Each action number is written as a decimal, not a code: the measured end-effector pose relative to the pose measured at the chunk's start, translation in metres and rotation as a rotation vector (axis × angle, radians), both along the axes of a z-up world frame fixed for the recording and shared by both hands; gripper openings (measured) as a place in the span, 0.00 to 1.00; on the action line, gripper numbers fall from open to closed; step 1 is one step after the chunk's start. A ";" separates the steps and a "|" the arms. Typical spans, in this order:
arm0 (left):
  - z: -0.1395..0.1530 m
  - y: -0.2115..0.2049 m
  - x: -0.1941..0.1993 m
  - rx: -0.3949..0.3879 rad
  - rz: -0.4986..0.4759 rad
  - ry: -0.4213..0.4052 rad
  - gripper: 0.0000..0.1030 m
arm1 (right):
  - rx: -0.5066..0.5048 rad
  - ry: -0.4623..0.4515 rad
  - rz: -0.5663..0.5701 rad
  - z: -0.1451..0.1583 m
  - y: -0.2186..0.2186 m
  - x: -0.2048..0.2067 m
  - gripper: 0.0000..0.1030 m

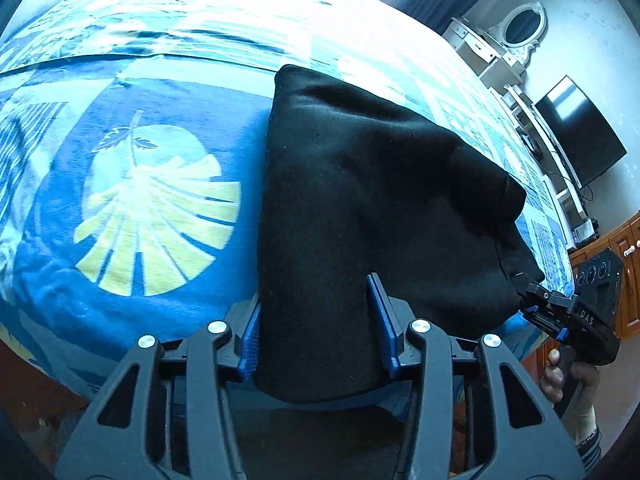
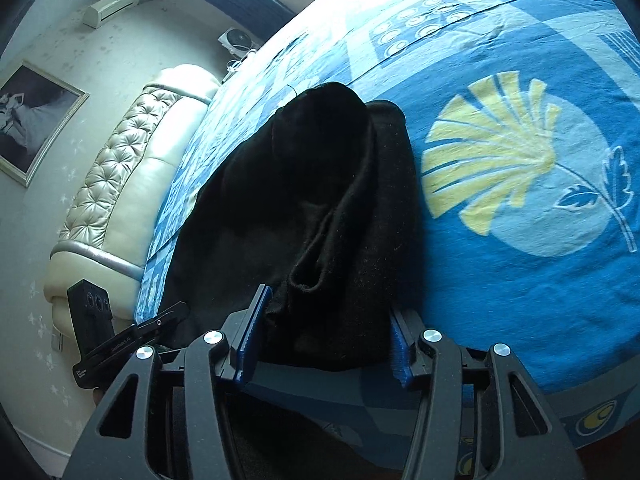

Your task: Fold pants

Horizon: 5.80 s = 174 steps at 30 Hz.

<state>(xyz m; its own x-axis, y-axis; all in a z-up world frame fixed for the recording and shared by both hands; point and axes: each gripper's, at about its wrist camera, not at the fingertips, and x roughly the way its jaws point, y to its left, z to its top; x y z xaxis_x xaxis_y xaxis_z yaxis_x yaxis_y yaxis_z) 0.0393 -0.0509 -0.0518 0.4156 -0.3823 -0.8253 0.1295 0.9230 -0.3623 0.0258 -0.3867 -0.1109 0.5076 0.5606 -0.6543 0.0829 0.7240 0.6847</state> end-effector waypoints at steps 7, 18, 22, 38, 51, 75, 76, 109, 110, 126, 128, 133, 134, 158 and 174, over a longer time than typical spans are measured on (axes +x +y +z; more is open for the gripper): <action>0.002 0.033 -0.005 0.014 0.055 -0.014 0.44 | -0.002 0.008 0.052 -0.006 0.024 0.001 0.51; -0.002 0.035 -0.009 0.017 0.054 -0.023 0.45 | 0.018 0.013 0.040 -0.012 0.016 -0.003 0.51; -0.002 0.034 -0.009 0.024 0.053 -0.026 0.46 | 0.024 0.014 0.039 -0.012 0.017 -0.001 0.51; -0.003 0.036 -0.008 -0.008 0.018 -0.057 0.58 | 0.073 0.023 0.025 -0.014 0.014 0.002 0.59; -0.004 0.070 0.071 -0.253 -0.010 -0.025 0.73 | 0.159 -0.031 -0.069 0.001 -0.028 0.054 0.70; -0.008 0.026 0.157 -0.064 -0.141 -0.016 0.22 | 0.112 -0.085 -0.027 -0.003 0.010 0.116 0.34; -0.004 0.026 0.162 -0.040 -0.138 -0.038 0.22 | 0.111 -0.091 -0.022 -0.001 0.013 0.124 0.34; -0.026 0.062 0.253 0.128 -0.063 -0.139 0.36 | 0.192 -0.035 -0.017 -0.046 0.038 0.246 0.33; -0.026 0.062 0.253 0.128 -0.063 -0.140 0.36 | 0.193 -0.037 -0.017 -0.047 0.038 0.246 0.33; -0.023 0.075 0.250 0.106 0.001 -0.113 0.72 | 0.247 -0.038 -0.018 -0.043 0.029 0.239 0.47; -0.022 0.081 0.242 0.071 0.008 -0.094 0.80 | 0.269 -0.047 -0.020 -0.038 0.029 0.233 0.61; -0.018 0.098 0.210 -0.020 -0.009 -0.055 0.85 | 0.281 -0.047 -0.035 -0.026 0.026 0.208 0.72; -0.018 0.103 0.202 -0.040 -0.007 -0.053 0.85 | 0.287 -0.046 -0.040 -0.025 0.024 0.201 0.72; -0.041 0.112 0.130 -0.375 0.044 0.078 0.88 | 0.181 -0.019 -0.019 -0.019 0.060 0.135 0.85; -0.021 0.087 0.122 -0.150 0.037 0.036 0.44 | 0.092 -0.003 -0.016 -0.016 0.074 0.135 0.47</action>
